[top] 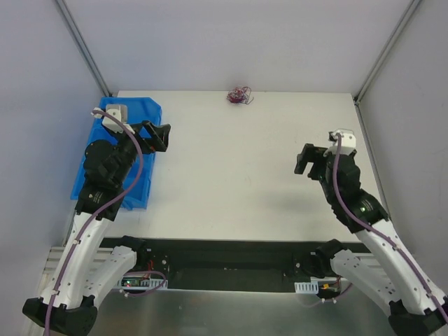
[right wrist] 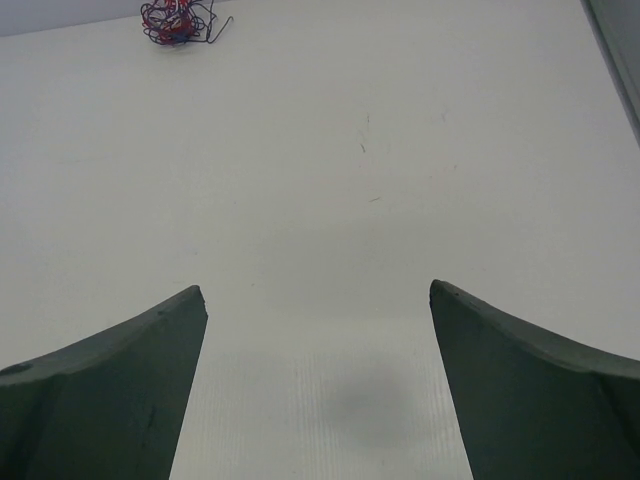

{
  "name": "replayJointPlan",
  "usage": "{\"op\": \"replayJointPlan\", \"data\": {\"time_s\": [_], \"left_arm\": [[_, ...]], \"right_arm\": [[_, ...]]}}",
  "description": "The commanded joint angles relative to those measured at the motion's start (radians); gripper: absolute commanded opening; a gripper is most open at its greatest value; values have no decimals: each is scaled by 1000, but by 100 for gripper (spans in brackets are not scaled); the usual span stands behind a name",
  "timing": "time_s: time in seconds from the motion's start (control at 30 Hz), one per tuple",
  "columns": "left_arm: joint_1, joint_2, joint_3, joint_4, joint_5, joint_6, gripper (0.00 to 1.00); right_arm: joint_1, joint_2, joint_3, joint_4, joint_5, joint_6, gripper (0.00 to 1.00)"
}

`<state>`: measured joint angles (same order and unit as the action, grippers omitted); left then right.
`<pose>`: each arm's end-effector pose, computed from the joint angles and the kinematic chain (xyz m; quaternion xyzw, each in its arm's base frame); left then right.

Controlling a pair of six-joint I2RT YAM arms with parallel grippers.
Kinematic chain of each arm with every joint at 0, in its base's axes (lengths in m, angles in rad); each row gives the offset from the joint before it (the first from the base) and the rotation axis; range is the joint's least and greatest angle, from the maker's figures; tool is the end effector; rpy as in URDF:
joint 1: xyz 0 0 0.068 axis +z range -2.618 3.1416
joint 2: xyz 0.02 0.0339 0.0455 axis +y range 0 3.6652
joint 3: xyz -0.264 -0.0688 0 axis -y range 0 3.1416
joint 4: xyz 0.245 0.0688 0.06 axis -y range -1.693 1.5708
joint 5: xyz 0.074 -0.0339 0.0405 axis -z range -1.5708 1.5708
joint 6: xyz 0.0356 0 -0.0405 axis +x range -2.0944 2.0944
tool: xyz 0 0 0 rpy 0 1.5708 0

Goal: Untangle the cables

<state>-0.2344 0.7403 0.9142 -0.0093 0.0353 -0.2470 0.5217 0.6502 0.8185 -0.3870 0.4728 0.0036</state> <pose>0.1593 -0.0393 0.4110 0.0094 0.6466 -0.1929 0.7380 0.1334 0.0580 0.3506 -0.0526 0.7706 -0.0185 0.6349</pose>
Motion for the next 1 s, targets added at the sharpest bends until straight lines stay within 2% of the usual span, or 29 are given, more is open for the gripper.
{"op": "replayJointPlan", "data": {"time_s": [0.0, 0.17, 0.27, 0.47, 0.6, 0.8, 0.97], "left_arm": [[13, 5, 48, 14, 43, -15, 99], [30, 14, 54, 14, 95, 18, 99], [33, 45, 64, 14, 106, 31, 99], [37, 54, 57, 14, 138, -20, 99], [37, 62, 63, 14, 182, -23, 99], [33, 71, 61, 14, 173, -12, 99], [18, 90, 63, 14, 193, -18, 99]], "right_arm": [[3, 173, 76, 144, -33, 59, 96], [-6, 388, 82, 428, 9, 99, 96], [-55, 592, 197, 438, 3, 182, 96], [-158, 966, 469, 540, -224, 297, 96], [-183, 1215, 691, 556, -269, 335, 96], [-203, 1529, 974, 612, -373, 462, 96], [-206, 1749, 1132, 746, -405, 625, 97]]}}
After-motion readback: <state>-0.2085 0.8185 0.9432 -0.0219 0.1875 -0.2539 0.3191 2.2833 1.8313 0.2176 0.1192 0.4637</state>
